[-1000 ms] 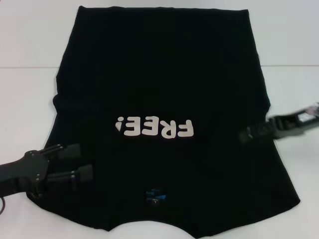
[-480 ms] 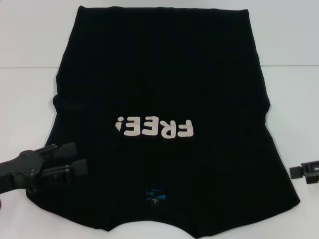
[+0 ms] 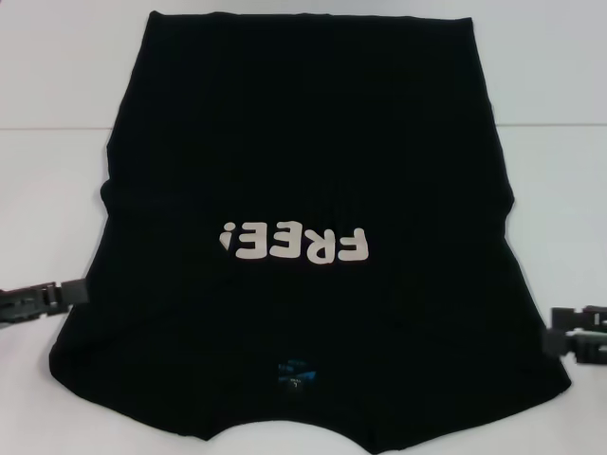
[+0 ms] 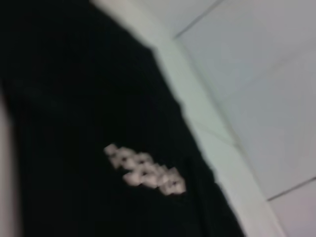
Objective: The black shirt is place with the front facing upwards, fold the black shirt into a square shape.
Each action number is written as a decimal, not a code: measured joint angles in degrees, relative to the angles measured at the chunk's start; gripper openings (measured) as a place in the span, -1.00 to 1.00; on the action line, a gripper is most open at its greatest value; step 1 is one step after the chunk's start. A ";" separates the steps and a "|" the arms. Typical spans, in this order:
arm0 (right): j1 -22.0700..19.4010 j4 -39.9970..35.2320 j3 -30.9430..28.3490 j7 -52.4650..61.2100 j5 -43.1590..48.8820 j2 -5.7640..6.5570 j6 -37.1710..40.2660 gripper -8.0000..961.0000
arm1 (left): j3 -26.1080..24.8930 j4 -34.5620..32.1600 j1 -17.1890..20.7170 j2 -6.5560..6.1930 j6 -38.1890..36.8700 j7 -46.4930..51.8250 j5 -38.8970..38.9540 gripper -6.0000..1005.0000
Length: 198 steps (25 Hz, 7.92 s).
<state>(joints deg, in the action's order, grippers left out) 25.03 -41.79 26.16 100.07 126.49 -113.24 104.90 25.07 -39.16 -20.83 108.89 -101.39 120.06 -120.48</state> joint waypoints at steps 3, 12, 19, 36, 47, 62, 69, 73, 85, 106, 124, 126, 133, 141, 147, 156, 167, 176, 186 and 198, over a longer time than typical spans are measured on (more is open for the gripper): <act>-0.43 3.43 -0.10 -9.77 -0.80 -1.32 -1.16 0.67 | -0.01 -0.98 -1.97 -1.28 2.26 9.71 -6.17 0.83; -0.10 4.68 0.51 -15.97 -0.56 -2.65 -4.29 0.66 | 0.68 -0.84 -8.84 -2.64 7.06 24.64 -23.43 0.80; -0.15 4.73 0.15 -16.05 -0.68 -2.56 -4.16 0.66 | 0.98 -0.43 -10.55 -2.35 9.36 25.05 -27.65 0.78; -0.29 4.79 0.02 -15.52 -0.86 -2.50 -3.99 0.66 | 5.08 -1.15 -11.31 0.04 11.88 24.41 -27.44 0.72; -0.33 4.79 0.04 -15.45 -0.90 -2.50 -3.92 0.66 | 5.26 -1.19 -11.95 0.60 11.88 24.07 -27.92 0.68; -0.16 4.79 -0.37 -14.13 -1.18 -1.94 -3.37 0.66 | 9.48 -4.55 -11.70 2.00 11.20 24.16 -28.14 0.26; -0.14 4.79 -0.77 -14.11 -1.23 -1.91 -3.20 0.65 | 9.47 -4.85 -11.51 2.06 11.96 23.96 -28.57 -0.31; -0.07 4.79 -0.77 -14.12 -1.25 -1.89 -3.20 0.65 | 9.18 -5.01 -11.36 2.10 12.48 23.81 -28.75 -0.68; 0.88 1.20 0.86 4.43 0.86 0.38 -2.95 0.65 | 6.72 -4.78 -10.57 2.72 12.83 18.40 -26.17 -0.84; 7.13 -8.22 6.25 44.96 22.66 3.68 -4.29 0.65 | 3.50 -4.50 -9.12 2.48 11.50 10.71 -21.57 -0.92; 7.51 -5.60 7.86 42.54 22.73 0.71 -8.95 0.65 | 2.38 -4.48 -8.96 2.65 11.57 9.83 -21.45 -0.92; 7.62 -5.33 7.86 42.24 22.62 0.54 -9.14 0.65 | 2.24 -4.47 -8.96 2.65 11.58 9.80 -21.45 -0.92; 7.96 -4.96 7.86 41.96 22.74 0.09 -10.38 0.65 | 2.23 -4.44 -8.96 2.73 11.57 9.62 -21.45 -0.92; 8.77 -3.20 8.50 41.62 22.77 -0.13 -11.87 0.65 | 2.27 -4.43 -8.96 2.73 11.52 9.25 -21.45 -0.92; 9.05 -2.67 9.21 41.48 22.76 -0.13 -12.95 0.65 | 2.27 -4.44 -8.82 2.79 11.50 9.07 -21.46 -0.91; 9.56 -1.51 10.01 41.39 22.75 -0.13 -13.67 0.65 | 2.27 -4.44 -8.69 2.97 11.58 8.83 -21.46 -0.92; 9.69 -1.36 10.41 41.35 22.75 -0.18 -14.05 0.65 | 2.27 -4.43 -8.70 2.98 11.47 8.52 -21.41 -0.92; 9.62 -1.37 10.67 41.36 22.75 0.23 -14.24 0.65 | 2.24 -4.43 -8.70 2.98 11.32 8.43 -21.28 -0.92; 9.76 -1.37 10.76 41.35 22.75 0.03 -14.58 0.65 | 2.18 -4.43 -8.65 2.93 11.18 8.44 -20.65 -0.92; 10.12 -1.01 10.87 41.23 22.75 -0.22 -14.57 0.65 | 2.18 -4.44 -8.51 2.80 11.10 8.37 -20.65 -0.92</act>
<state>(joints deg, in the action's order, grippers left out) 35.14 -42.79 37.02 141.30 149.24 -113.46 90.33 27.24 -43.59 -29.34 111.69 -90.29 128.43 -141.13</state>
